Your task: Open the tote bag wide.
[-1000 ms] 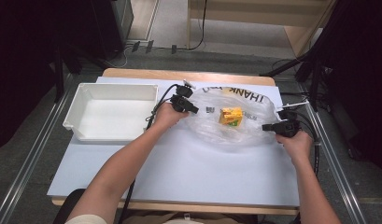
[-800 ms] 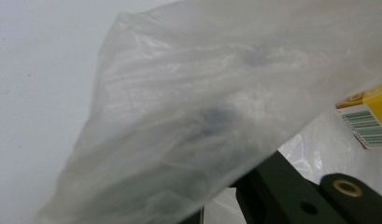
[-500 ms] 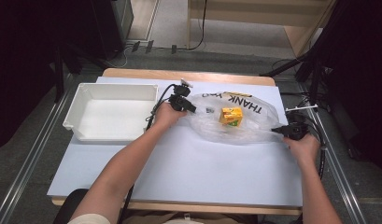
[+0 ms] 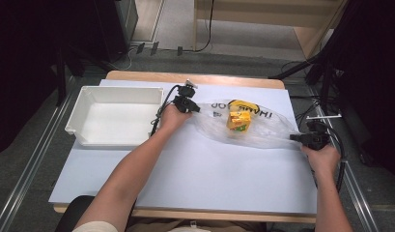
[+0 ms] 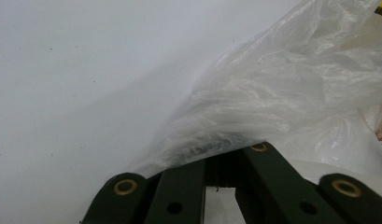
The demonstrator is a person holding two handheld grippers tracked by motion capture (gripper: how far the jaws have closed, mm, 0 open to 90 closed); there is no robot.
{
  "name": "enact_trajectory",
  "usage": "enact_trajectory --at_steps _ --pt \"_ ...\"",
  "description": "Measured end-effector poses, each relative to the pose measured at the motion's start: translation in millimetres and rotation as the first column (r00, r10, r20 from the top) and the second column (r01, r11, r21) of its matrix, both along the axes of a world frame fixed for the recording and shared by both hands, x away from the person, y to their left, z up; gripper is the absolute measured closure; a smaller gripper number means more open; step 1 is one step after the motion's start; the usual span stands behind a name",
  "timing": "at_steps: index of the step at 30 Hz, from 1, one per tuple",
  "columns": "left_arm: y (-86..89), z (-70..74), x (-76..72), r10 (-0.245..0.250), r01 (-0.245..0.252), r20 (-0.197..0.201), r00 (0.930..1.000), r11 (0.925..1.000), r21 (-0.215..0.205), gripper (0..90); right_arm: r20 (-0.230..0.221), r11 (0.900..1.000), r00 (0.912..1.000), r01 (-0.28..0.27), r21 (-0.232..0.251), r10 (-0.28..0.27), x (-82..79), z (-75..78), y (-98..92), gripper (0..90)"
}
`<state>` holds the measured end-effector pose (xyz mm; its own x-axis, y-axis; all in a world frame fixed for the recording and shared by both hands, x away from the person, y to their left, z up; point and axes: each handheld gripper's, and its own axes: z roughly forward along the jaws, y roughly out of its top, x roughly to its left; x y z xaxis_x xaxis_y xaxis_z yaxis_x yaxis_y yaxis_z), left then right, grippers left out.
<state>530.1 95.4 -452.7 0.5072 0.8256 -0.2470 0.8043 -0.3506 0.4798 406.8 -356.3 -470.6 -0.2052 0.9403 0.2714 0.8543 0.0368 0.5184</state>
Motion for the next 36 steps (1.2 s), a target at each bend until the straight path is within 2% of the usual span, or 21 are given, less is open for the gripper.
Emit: enact_trajectory --at_steps 1,4,5,6,8,11,19,22,26,27,29,30,31,32,34,36 --pt "-0.7 0.5 0.3 -0.002 0.002 0.002 1.0 0.9999 0.01 90.0 0.009 1.0 1.0 0.003 0.02 -0.003 -3.0 -1.9 -4.0 90.0" --pt "-1.1 0.5 0.3 0.0 -0.001 0.003 1.0 0.9999 0.013 90.0 0.011 1.0 0.9999 0.011 0.026 -0.012 -4.7 -2.3 -5.9 90.0" --pt "-0.8 0.3 0.2 0.003 -0.003 0.005 1.0 0.9999 0.012 90.0 0.014 1.0 0.9998 0.013 -0.005 -0.012 -5.8 -1.3 -4.7 90.0" --pt "-0.8 0.3 0.2 0.003 -0.003 0.005 1.0 0.9999 0.012 90.0 0.014 1.0 0.9998 0.013 -0.005 -0.012 -5.8 -1.3 -4.7 90.0" --pt "1.0 -0.8 0.6 0.011 -0.011 0.001 0.9999 0.9999 -0.007 90.0 0.019 0.999 0.9996 0.023 -0.044 -0.022 -6.7 -0.2 -3.2 90.0" --pt "1.1 -1.4 -0.6 0.011 -0.011 0.012 0.9999 0.9999 -0.005 90.0 0.025 0.998 0.9994 0.025 -0.062 -0.024 -7.6 -0.1 -2.2 90.0" --pt "4.2 -3.8 -2.4 0.023 -0.022 0.025 0.9994 0.9993 -0.031 90.0 0.04 0.997 0.9986 0.037 -0.066 -0.034 -10.0 -1.4 -3.6 90.0" --pt "5.9 -4.3 -1.0 0.037 -0.037 0.009 0.9993 0.9981 -0.049 90.0 0.047 0.996 0.9986 0.029 -0.08 -0.026 -10.1 -1.4 -4.4 90.0" --pt "1.3 -2.0 -2.4 0.059 -0.059 0.008 0.9982 0.9981 -0.019 90.0 0.042 0.994 0.9984 0.042 -0.102 -0.038 -9.9 -0.2 -2.5 90.0" --pt "-0.1 -0.9 -2.8 0.054 -0.054 0.011 0.9985 0.9985 -0.006 90.0 0.041 0.993 0.9987 0.034 -0.113 -0.03 -9.9 0.6 -0.9 90.0" --pt "-0.2 -0.5 -2.8 0.052 -0.052 0.007 0.9986 0.9986 -0.006 90.0 0.034 0.994 0.9993 0.018 -0.111 -0.015 -10.1 1.8 0.2 90.0" --pt "-0.1 0.1 -2.7 0.041 -0.041 -0.008 0.9991 0.999 -0.014 90.0 0.026 0.994 0.9997 0.006 -0.107 -0.003 -10.1 2.6 0.5 90.0" --pt "1.7 3.7 -3.3 0.038 -0.038 -0.018 0.9991 0.999 -0.022 90.0 0.021 0.992 0.9996 -0.018 -0.124 0.021 -11.5 6.8 4.7 90.0" --pt "1.7 3.7 -3.3 0.038 -0.038 -0.018 0.9991 0.999 -0.022 90.0 0.021 0.992 0.9996 -0.018 -0.124 0.021 -11.5 6.8 4.7 90.0" --pt "4.2 9.2 -3.9 0.03 -0.031 -0.022 0.9993 0.9986 -0.042 90.0 0.044 0.993 0.9981 -0.038 -0.116 0.043 -13.4 13.4 9.3 90.0" --pt "3.7 16.2 -7.0 0.012 -0.013 -0.008 0.9999 0.9988 -0.047 90.0 0.068 0.993 0.9957 -0.055 -0.103 0.062 -14.4 20.4 14.7 90.0"
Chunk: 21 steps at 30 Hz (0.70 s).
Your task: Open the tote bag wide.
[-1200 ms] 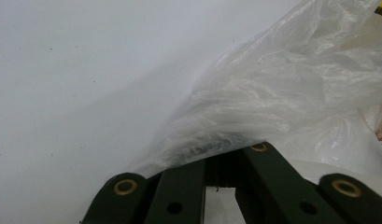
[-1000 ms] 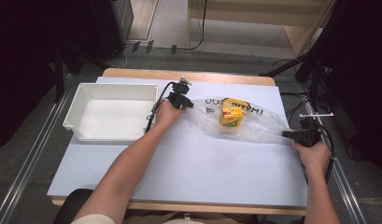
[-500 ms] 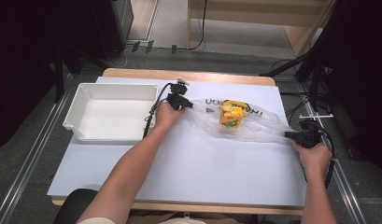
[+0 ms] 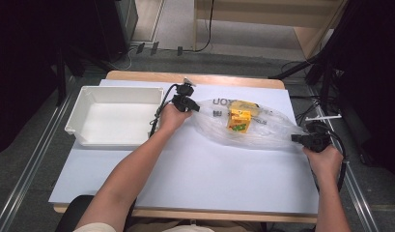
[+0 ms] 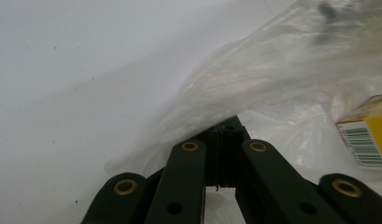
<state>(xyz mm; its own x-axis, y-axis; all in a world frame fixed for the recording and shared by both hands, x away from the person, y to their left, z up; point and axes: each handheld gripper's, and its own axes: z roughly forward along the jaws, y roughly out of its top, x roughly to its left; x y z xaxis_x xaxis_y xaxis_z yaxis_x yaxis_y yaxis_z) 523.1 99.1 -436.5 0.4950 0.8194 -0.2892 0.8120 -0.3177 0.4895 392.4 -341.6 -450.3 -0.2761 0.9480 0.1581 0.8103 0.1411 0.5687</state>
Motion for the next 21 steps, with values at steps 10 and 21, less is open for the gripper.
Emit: enact_trajectory --at_steps 10,21 --pt "-0.7 42.3 -21.8 -0.092 0.098 0.106 0.9901 0.9939 -0.05 90.0 0.102 0.992 0.9884 -0.119 0.049 0.113 -3.7 31.6 32.9 90.0" --pt "-44.4 55.0 -42.7 -0.222 0.229 0.153 0.963 0.9729 -0.031 90.0 0.142 0.969 0.9601 -0.247 0.026 0.241 29.2 50.0 77.2 90.0"
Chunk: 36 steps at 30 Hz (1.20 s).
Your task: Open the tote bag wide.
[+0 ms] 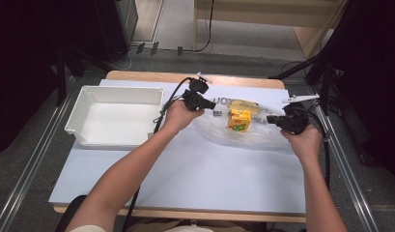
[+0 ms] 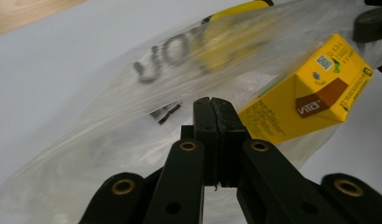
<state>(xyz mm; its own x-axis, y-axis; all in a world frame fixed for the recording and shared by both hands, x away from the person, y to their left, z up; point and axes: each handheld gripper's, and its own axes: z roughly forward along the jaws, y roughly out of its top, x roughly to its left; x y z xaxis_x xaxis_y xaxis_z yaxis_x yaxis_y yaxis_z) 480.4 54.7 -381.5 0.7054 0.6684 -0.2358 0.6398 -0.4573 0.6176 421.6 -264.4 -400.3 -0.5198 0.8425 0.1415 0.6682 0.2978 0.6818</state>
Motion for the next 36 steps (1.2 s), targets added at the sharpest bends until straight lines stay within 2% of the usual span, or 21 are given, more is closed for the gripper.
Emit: enact_trajectory --at_steps 2,4,5,7,11,14,15,17,18,20,22,25,28,30,36 --pt "-9.7 -7.8 -0.8 -0.014 0.014 -0.022 0.9997 0.9999 -0.005 90.0 -0.022 1.0 0.9994 -0.028 -0.013 0.027 12.4 -3.3 10.0 90.0" --pt "-18.9 -15.8 -1.1 -0.026 0.025 -0.037 0.999 0.9997 -0.004 90.0 -0.034 0.999 0.9987 -0.039 -0.001 0.039 25.9 -8.6 18.5 90.0" --pt "-18.9 -15.8 -1.1 -0.026 0.025 -0.037 0.999 0.9997 -0.004 90.0 -0.034 0.999 0.9987 -0.039 -0.001 0.039 25.9 -8.6 18.5 90.0" --pt "-24.2 -24.0 -0.2 -0.018 0.018 -0.05 0.9986 0.9998 -0.013 90.0 -0.038 0.999 0.9988 -0.03 0.018 0.031 38.8 -12.0 24.2 90.0" --pt "-27.6 -35.2 -1.6 -0.021 0.021 -0.062 0.9978 0.9998 0.004 90.0 -0.036 0.999 0.9989 -0.029 0.025 0.03 48.5 -15.5 26.3 90.0" --pt "-26.7 -47.6 -5.0 -0.013 0.014 -0.08 0.9967 0.9999 0.001 90.0 -0.055 1.0 0.9984 -0.013 0.013 0.014 60.1 -23.5 26.3 90.0" --pt "-24.7 -52.6 -6.7 -0.013 0.011 -0.097 0.9952 0.9998 -0.013 90.0 -0.062 1.0 0.998 -0.006 0.015 0.007 63.2 -26.2 25.9 90.0" --pt "-20.0 -62.3 -12.6 -0.003 0.002 -0.091 0.9959 1.0 -0.008 90.0 -0.098 0.999 0.9951 0.023 0.045 -0.019 71.5 -33.6 22.3 90.0" --pt "-20.0 -62.3 -12.6 -0.003 0.002 -0.091 0.9959 1.0 -0.008 90.0 -0.098 0.999 0.9949 0.028 0.044 -0.023 73.2 -35.3 21.6 90.0" --pt "-14.1 -74.1 -18.6 -0.004 0.002 -0.109 0.994 0.9999 -0.01 90.0 -0.11 0.999 0.9934 0.036 0.03 -0.032 77.9 -40.6 21.0 90.0" --pt "-12.1 -78.1 -22.0 -0.005 0.003 -0.118 0.993 0.9999 -0.012 90.0 -0.108 0.999 0.9935 0.038 0.02 -0.036 79.3 -42.2 21.2 90.0" --pt "-11.5 -82.1 -28.1 -0.008 0.006 -0.109 0.994 0.9999 -0.012 90.0 -0.105 0.999 0.9933 0.05 0.012 -0.048 85.9 -46.7 24.0 90.0" --pt "-9.0 -83.7 -33.8 -0.017 0.015 -0.1 0.9948 0.9997 -0.019 90.0 -0.116 0.997 0.991 0.069 0.015 -0.067 93.3 -52.0 26.1 90.0" --pt "-7.7 -84.0 -38.0 -0.025 0.023 -0.098 0.9949 0.9995 -0.02 90.0 -0.128 0.996 0.9881 0.084 -0.005 -0.084 99.4 -58.4 28.2 90.0" --pt "-4.1 -83.6 -48.0 -0.049 0.047 -0.1 0.9938 0.9987 -0.016 90.0 -0.135 0.996 0.9875 0.077 -0.033 -0.081 104.4 -65.1 35.3 90.0"
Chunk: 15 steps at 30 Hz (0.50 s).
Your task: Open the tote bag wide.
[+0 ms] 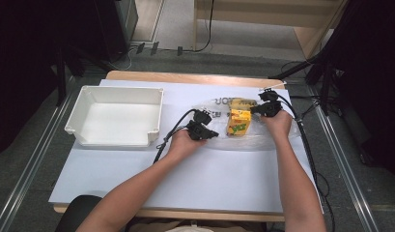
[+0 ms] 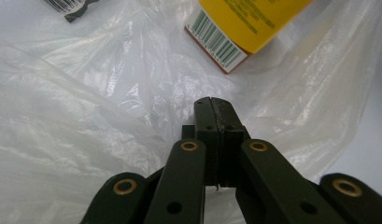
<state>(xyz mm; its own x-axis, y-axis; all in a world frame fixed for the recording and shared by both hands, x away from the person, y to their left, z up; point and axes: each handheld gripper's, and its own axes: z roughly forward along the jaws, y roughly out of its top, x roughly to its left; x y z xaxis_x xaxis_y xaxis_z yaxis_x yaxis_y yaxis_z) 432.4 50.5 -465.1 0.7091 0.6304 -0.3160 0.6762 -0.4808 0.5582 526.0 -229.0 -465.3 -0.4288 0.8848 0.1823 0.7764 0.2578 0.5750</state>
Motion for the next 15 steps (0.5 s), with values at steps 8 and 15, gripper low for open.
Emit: enact_trajectory --at_steps 8,15 --pt "7.8 1.8 -16.7 -0.05 0.05 0.001 0.9988 0.9985 0.022 90.0 0.014 1.0 0.9998 0.012 -0.005 -0.012 3.5 -2.7 1.9 90.0" --pt "15.2 0.4 -36.1 -0.075 0.075 -0.012 0.9971 0.9972 0.002 90.0 0.028 0.999 0.9989 0.037 -0.023 -0.037 10.4 -2.8 0.6 90.0"
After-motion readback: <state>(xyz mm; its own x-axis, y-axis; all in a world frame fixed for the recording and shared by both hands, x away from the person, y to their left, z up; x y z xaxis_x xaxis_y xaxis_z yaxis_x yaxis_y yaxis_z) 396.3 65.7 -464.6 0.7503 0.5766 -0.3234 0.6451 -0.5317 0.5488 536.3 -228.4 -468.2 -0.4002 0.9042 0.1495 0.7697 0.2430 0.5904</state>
